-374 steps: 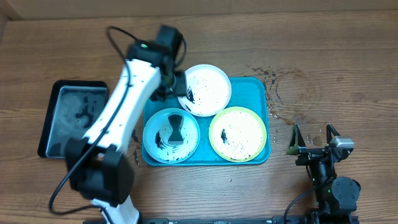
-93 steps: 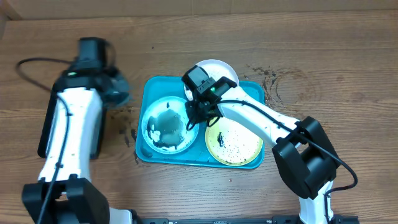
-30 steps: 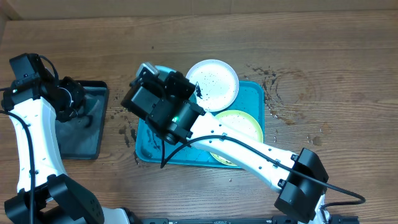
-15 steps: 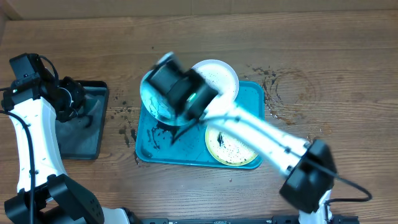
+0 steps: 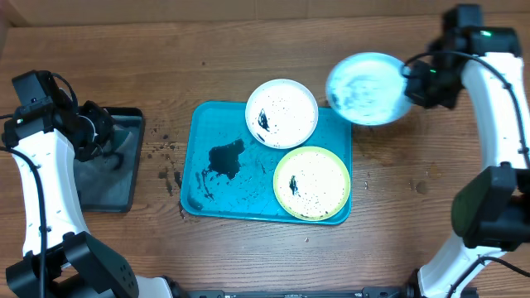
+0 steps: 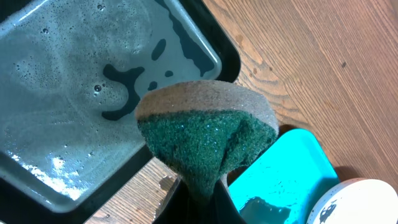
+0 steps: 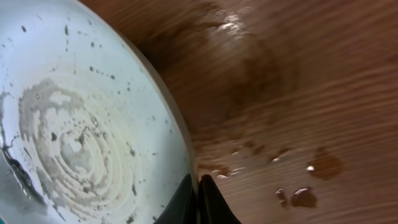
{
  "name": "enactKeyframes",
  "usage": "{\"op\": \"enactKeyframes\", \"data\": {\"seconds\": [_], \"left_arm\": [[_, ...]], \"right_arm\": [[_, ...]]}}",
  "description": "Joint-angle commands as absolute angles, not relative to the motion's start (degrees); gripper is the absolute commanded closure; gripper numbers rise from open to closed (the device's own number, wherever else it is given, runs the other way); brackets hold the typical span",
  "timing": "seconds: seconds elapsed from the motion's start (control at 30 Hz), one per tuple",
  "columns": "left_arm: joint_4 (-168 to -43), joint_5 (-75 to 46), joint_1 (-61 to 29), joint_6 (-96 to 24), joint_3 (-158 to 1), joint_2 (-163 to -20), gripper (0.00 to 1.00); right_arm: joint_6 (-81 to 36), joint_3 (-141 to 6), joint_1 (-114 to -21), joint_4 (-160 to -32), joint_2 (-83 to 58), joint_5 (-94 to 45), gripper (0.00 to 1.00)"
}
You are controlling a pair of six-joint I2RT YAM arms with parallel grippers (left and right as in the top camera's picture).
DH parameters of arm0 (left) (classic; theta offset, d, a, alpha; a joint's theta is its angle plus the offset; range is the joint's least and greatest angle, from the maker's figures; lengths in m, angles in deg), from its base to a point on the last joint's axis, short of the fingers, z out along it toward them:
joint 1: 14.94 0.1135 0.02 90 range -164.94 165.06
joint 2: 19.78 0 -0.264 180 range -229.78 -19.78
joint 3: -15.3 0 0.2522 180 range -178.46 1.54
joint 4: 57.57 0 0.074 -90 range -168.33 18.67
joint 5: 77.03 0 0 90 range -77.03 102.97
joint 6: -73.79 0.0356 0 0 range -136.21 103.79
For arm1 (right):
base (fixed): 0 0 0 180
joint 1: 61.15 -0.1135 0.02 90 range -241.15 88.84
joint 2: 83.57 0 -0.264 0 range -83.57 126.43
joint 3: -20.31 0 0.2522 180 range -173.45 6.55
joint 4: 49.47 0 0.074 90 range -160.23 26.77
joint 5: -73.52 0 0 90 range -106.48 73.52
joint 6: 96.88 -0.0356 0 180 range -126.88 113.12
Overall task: Clean dirty plates on tray and stack at the side
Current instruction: 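Set the blue-rimmed plate down at the table's right side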
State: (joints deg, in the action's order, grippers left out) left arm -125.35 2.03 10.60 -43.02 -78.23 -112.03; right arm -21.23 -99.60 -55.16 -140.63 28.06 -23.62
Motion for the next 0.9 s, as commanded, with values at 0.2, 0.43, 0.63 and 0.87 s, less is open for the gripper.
{"op": "enactKeyframes", "data": {"seconds": [0.2,0.43,0.63,0.87], "left_arm": [[-124.93,1.5,10.53,-41.95,-78.86,-111.37,0.96],[-124.98,1.5,10.53,-41.93,-78.86,-111.37,0.96],[-124.87,1.48,10.53,-41.93,-78.86,-111.37,0.95],[-124.87,1.31,10.53,-41.93,-78.86,-111.37,0.96]], "right_arm": [[-23.9,-82.44,-47.13,-123.21,26.66,-20.38,0.96],[-24.73,-77.0,-47.31,-116.99,27.14,-20.4,0.89],[-22.3,-77.15,-47.68,-116.44,27.14,-30.22,0.64],[-18.41,-77.17,-56.16,-110.32,27.14,-46.06,0.51]]}}
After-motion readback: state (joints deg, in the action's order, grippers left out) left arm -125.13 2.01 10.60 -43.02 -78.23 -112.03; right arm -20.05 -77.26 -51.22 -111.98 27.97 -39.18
